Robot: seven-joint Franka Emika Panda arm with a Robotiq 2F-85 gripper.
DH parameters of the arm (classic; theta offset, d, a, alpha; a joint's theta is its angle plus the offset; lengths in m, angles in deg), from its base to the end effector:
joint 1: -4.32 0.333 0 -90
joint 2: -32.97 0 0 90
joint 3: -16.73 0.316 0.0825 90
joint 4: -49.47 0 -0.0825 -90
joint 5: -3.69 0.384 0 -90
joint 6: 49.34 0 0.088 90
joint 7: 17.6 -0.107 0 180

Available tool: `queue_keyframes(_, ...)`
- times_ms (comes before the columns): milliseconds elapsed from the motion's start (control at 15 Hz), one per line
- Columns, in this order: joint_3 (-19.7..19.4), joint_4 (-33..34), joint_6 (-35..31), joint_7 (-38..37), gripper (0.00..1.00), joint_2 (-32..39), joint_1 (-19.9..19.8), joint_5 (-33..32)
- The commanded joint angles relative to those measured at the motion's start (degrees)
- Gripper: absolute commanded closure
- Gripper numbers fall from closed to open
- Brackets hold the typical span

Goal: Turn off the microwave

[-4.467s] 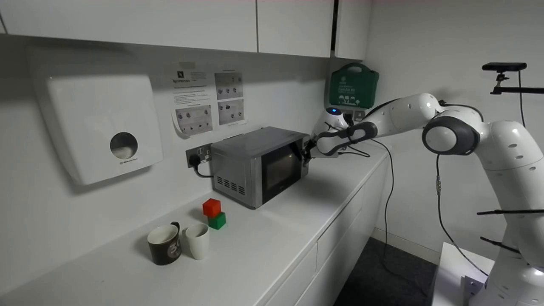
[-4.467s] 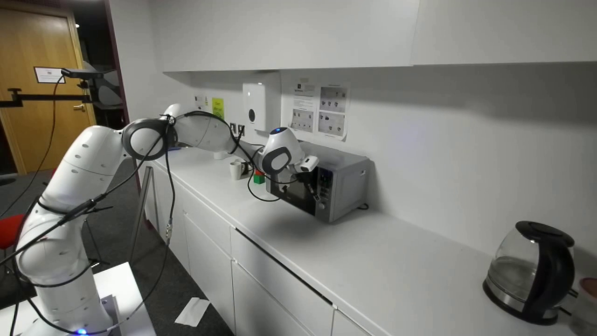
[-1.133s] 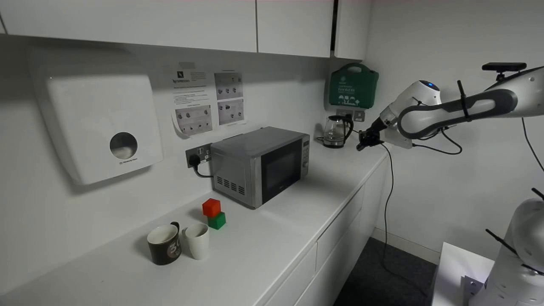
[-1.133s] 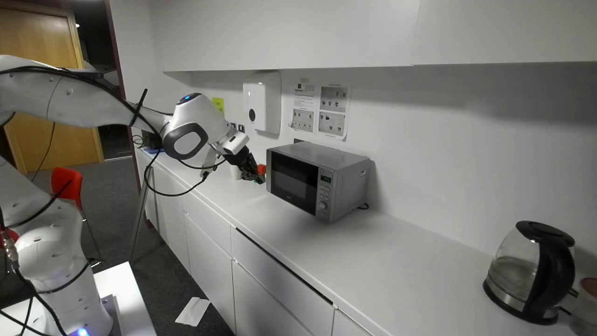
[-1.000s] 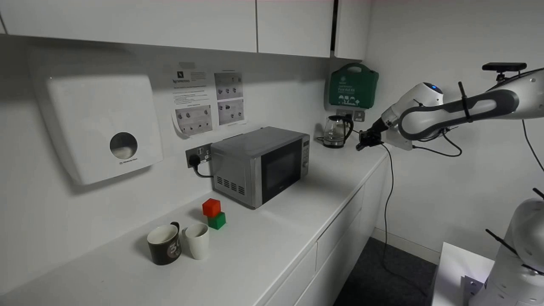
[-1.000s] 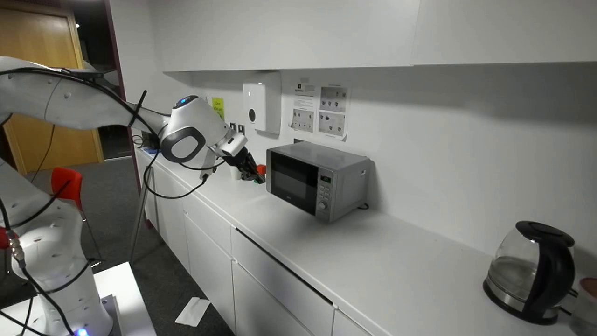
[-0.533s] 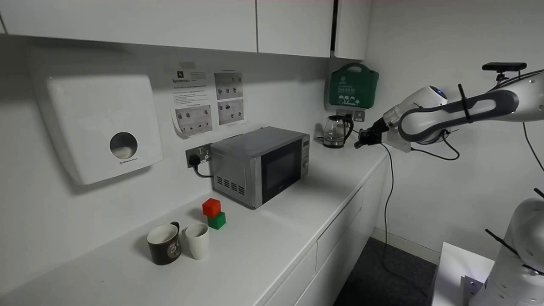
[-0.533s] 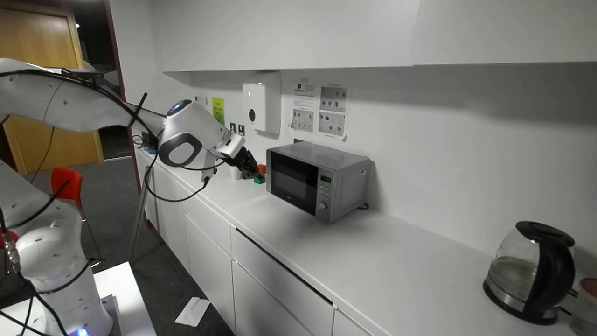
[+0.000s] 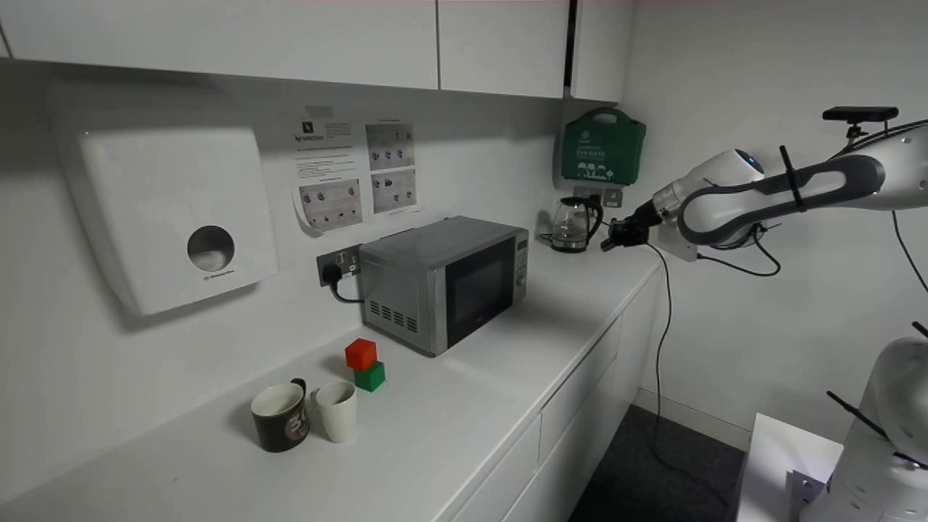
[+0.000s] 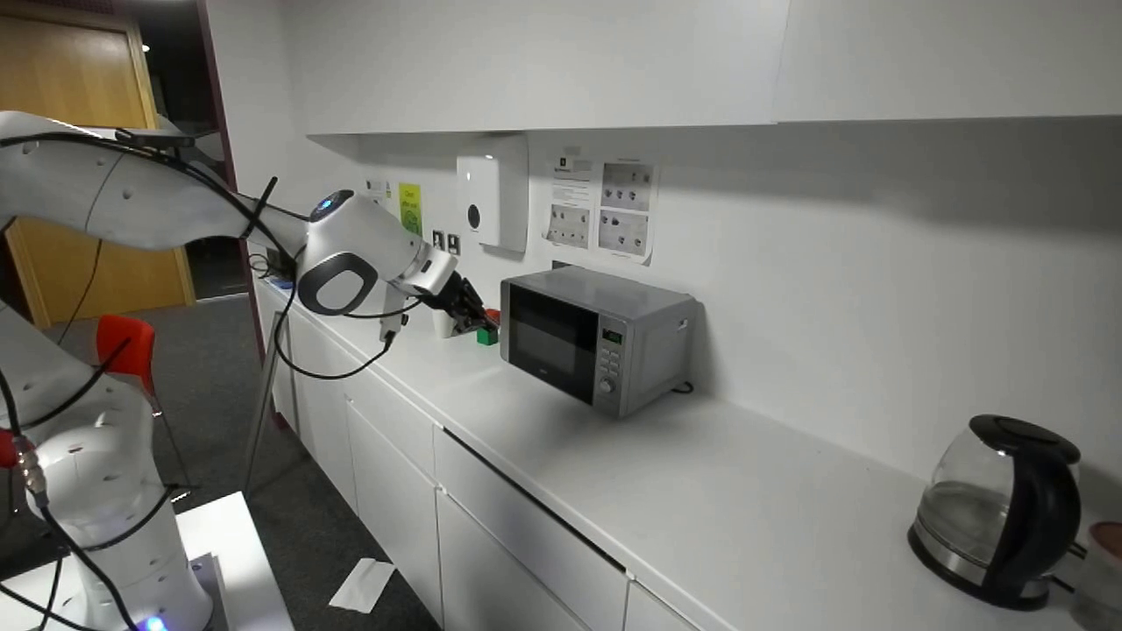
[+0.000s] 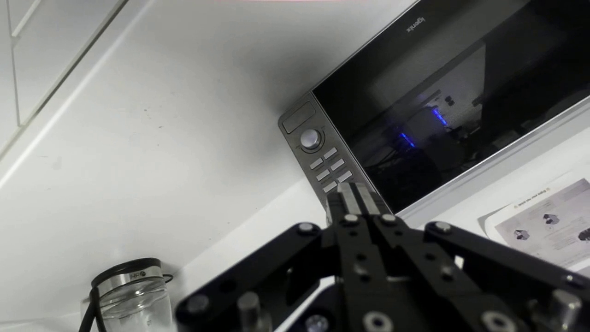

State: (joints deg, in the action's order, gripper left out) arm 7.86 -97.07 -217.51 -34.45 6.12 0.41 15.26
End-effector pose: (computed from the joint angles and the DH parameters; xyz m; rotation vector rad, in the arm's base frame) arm 0.4292 -0.1168 0.5240 -2.5112 0.9328 -1.1733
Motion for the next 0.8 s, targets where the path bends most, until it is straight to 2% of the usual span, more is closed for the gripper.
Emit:
queue_keyframes(0,1.91,-1.18,-0.99,0.46,0.66,-1.00,-1.25,1.19)
queue_keyframes(67,2.18,-1.06,-0.51,0.19,0.58,-0.85,-1.39,1.16)
queue_keyframes(133,1.73,-0.01,0.21,0.77,0.76,0.07,-1.00,1.27)
queue_keyframes(267,2.03,-0.12,0.20,0.71,0.61,0.08,-1.11,1.21)
queue_keyframes(333,2.10,-0.16,0.20,0.70,0.58,0.07,-1.19,1.20)
queue_keyframes(733,2.14,-0.20,0.20,0.69,0.58,0.07,-1.33,1.18)
